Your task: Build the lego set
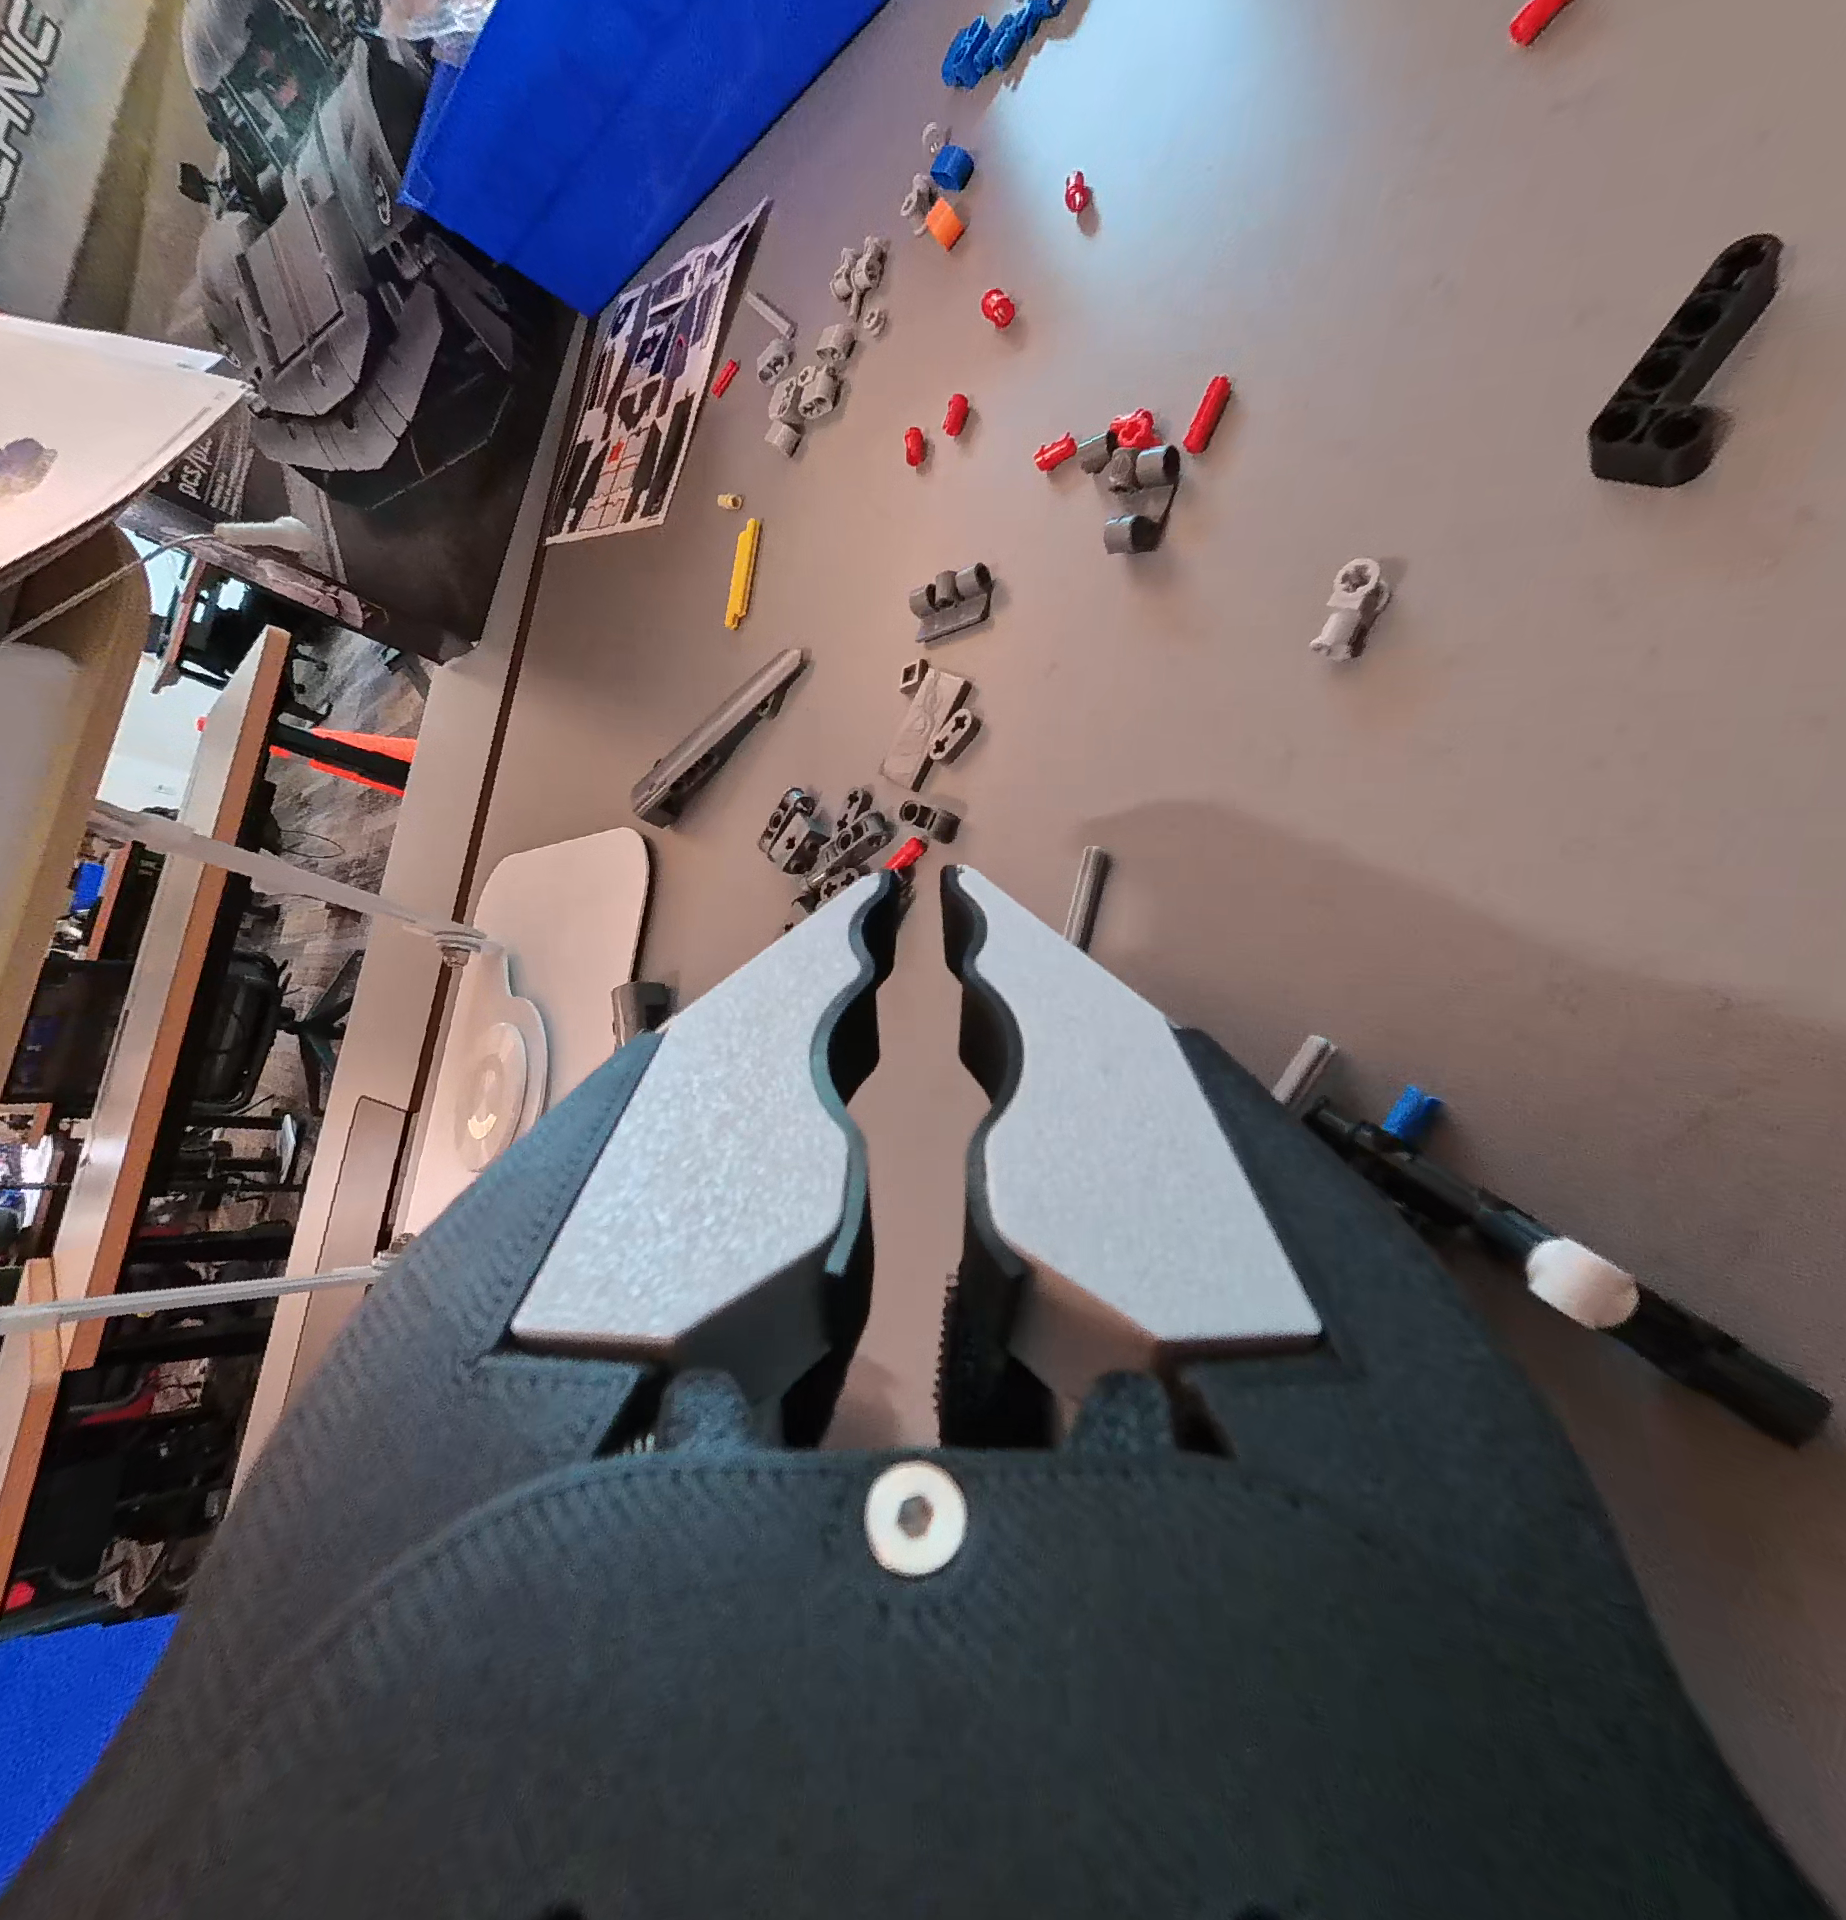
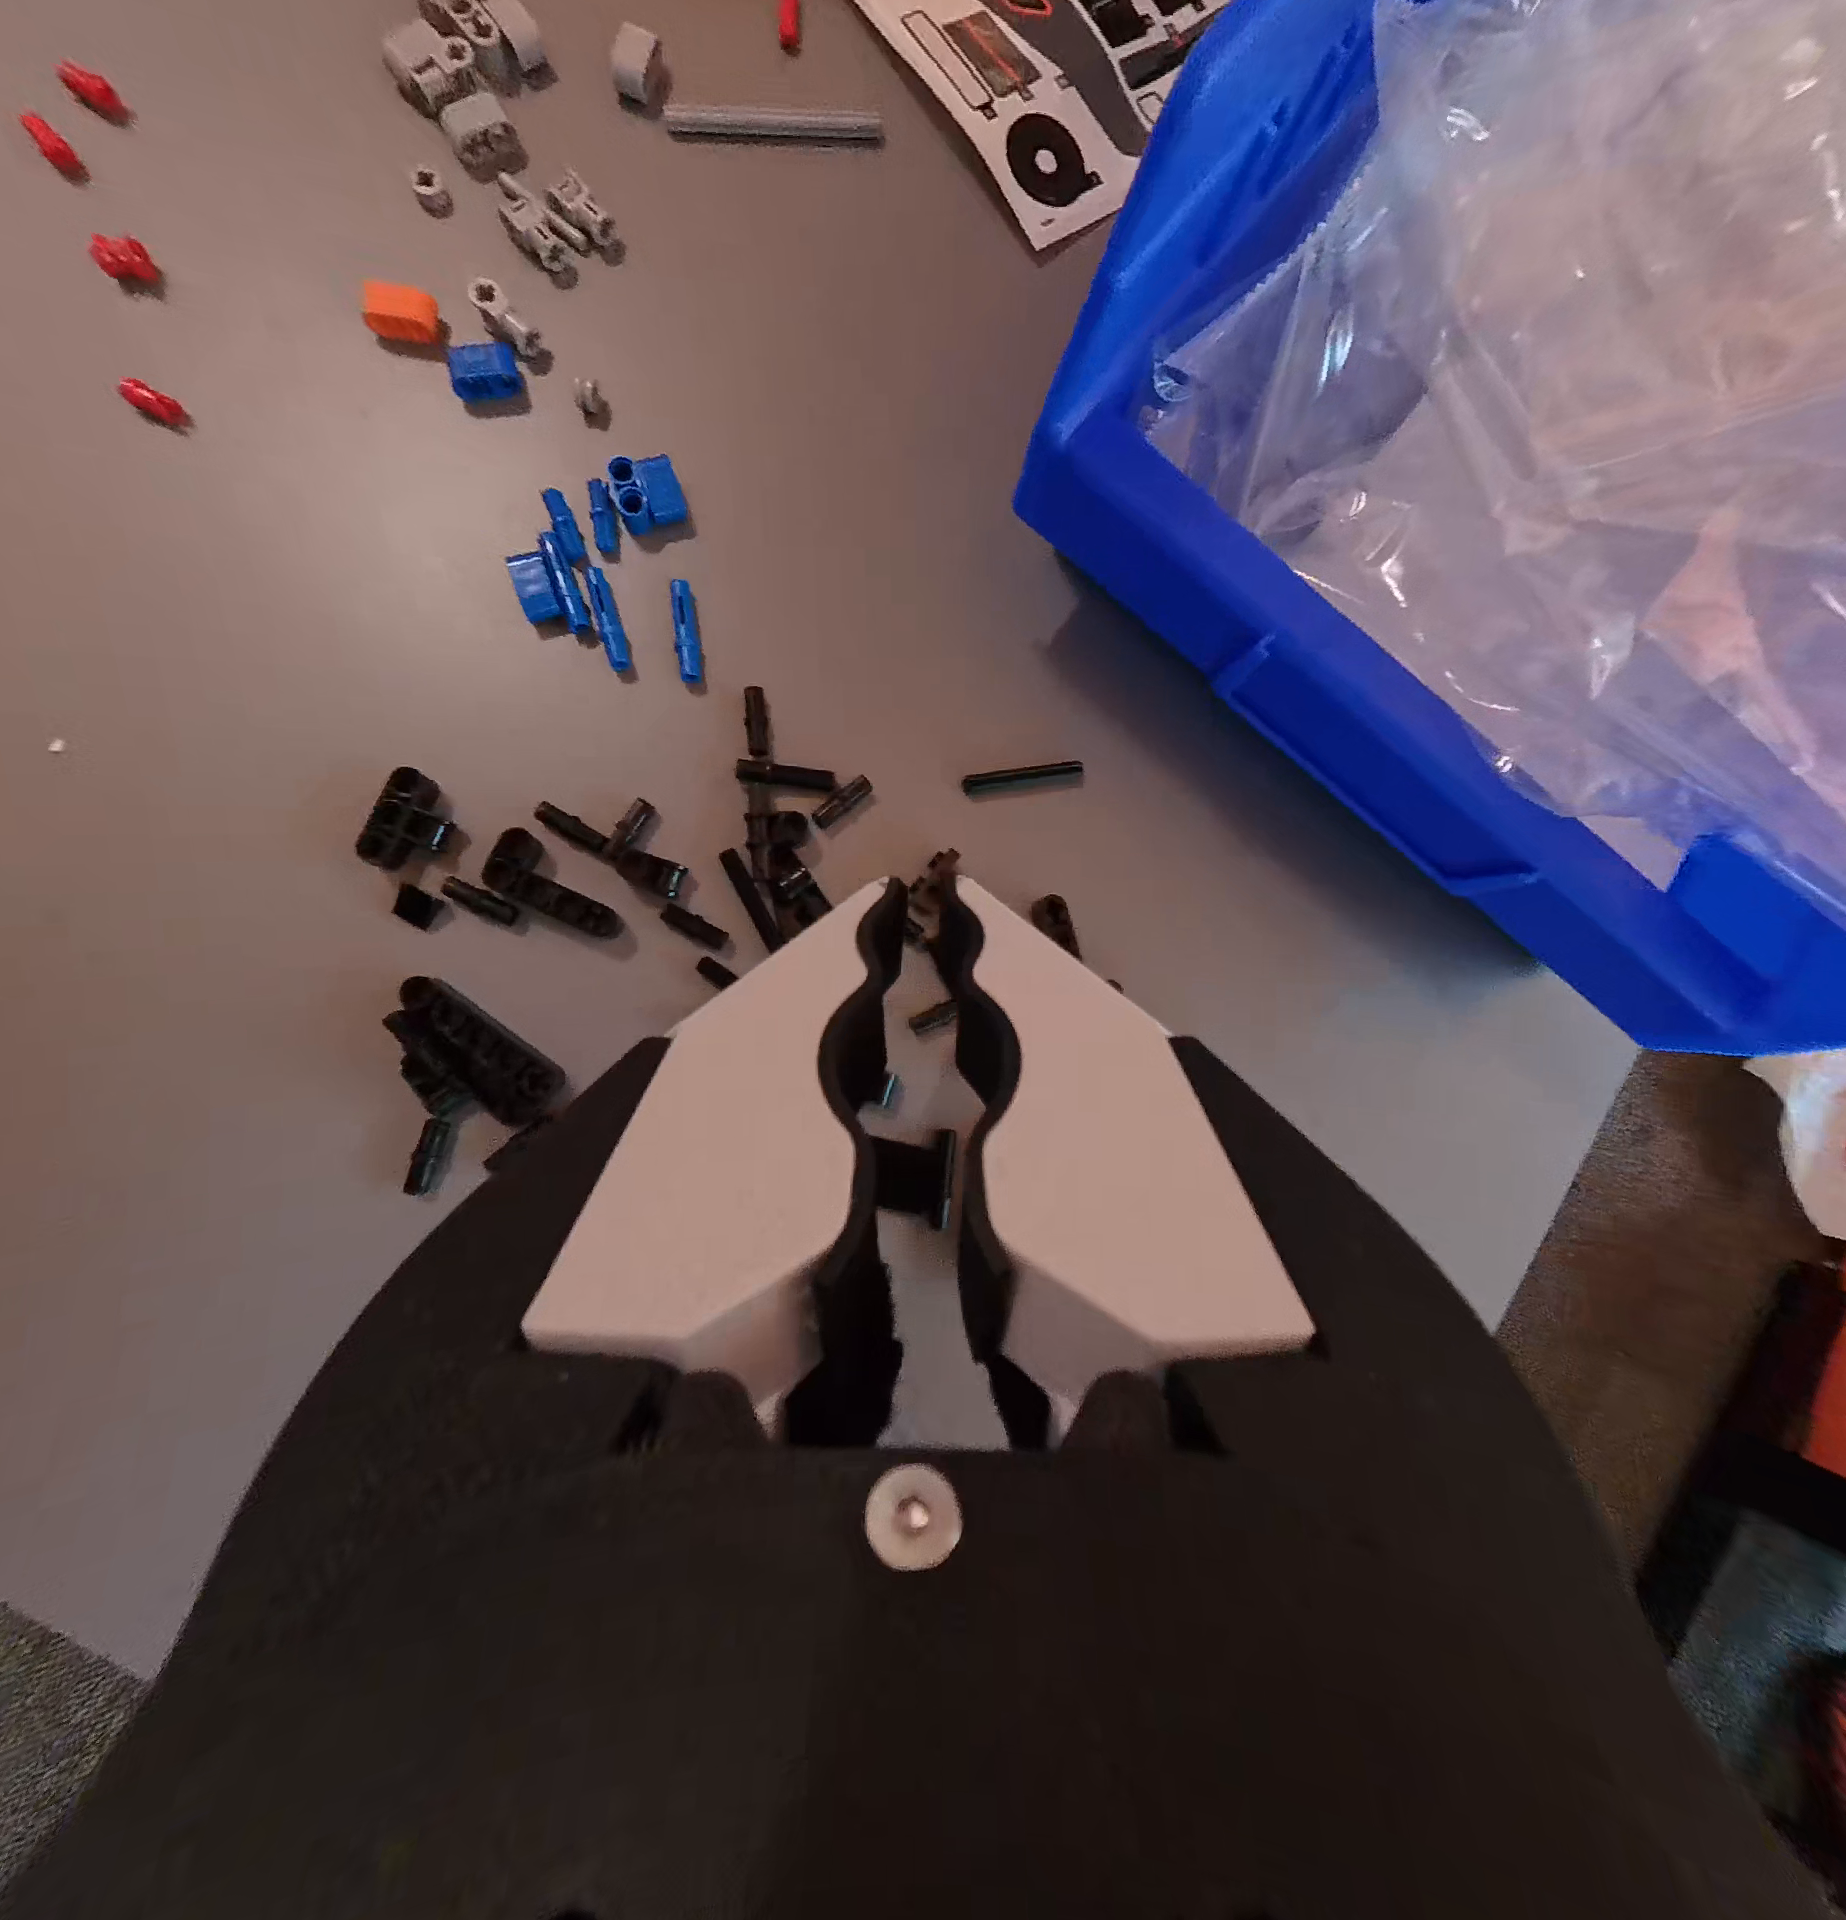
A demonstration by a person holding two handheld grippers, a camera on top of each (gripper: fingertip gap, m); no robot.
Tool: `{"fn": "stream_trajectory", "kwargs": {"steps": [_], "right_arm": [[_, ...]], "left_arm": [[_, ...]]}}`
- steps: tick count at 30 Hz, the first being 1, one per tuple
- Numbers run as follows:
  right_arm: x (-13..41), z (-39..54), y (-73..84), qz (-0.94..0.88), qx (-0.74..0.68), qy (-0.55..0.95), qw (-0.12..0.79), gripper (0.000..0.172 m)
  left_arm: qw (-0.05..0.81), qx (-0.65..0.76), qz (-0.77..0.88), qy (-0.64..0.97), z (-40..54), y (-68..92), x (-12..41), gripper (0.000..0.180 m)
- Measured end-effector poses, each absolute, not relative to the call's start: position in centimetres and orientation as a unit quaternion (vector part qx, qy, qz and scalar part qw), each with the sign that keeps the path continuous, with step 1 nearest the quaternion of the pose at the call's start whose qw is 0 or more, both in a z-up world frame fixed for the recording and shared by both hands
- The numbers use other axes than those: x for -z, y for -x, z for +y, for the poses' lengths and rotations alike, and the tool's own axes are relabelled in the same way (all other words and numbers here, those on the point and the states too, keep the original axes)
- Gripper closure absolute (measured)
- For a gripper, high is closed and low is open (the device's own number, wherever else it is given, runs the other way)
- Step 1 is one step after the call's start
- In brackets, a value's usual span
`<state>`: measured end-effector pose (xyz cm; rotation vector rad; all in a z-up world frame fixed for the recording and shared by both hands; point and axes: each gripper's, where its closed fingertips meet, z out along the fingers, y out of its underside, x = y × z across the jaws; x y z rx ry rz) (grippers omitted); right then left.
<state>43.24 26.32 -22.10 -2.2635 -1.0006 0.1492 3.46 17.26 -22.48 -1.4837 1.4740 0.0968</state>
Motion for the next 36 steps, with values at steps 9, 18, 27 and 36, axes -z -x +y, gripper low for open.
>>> {"fn": "stream_trajectory", "kwargs": {"steps": [9, 18, 27, 36], "right_arm": [[21.2, 25.2, -43.8, -0.378, -0.062, 0.864, 0.327, 0.164], [22.4, 25.3, -39.5, -0.537, -0.041, 0.786, 0.305, 0.165], [25.6, 27.4, -39.4, -0.665, 0.013, 0.724, 0.183, 0.167], [26.9, 26.7, -39.1, -0.704, 0.004, 0.700, 0.121, 0.170]], "left_arm": [[0.498, -0.041, 0.610, 0.614, 17.5, -3.4, 22.7, 0.174], [0.498, -0.043, 0.617, 0.608, 17.5, -3.7, 22.8, 0.175], [0.499, -0.051, 0.617, 0.606, 18.0, -3.5, 22.8, 0.176], [0.497, -0.050, 0.618, 0.607, 18.2, -3.3, 23.0, 0.176]]}}
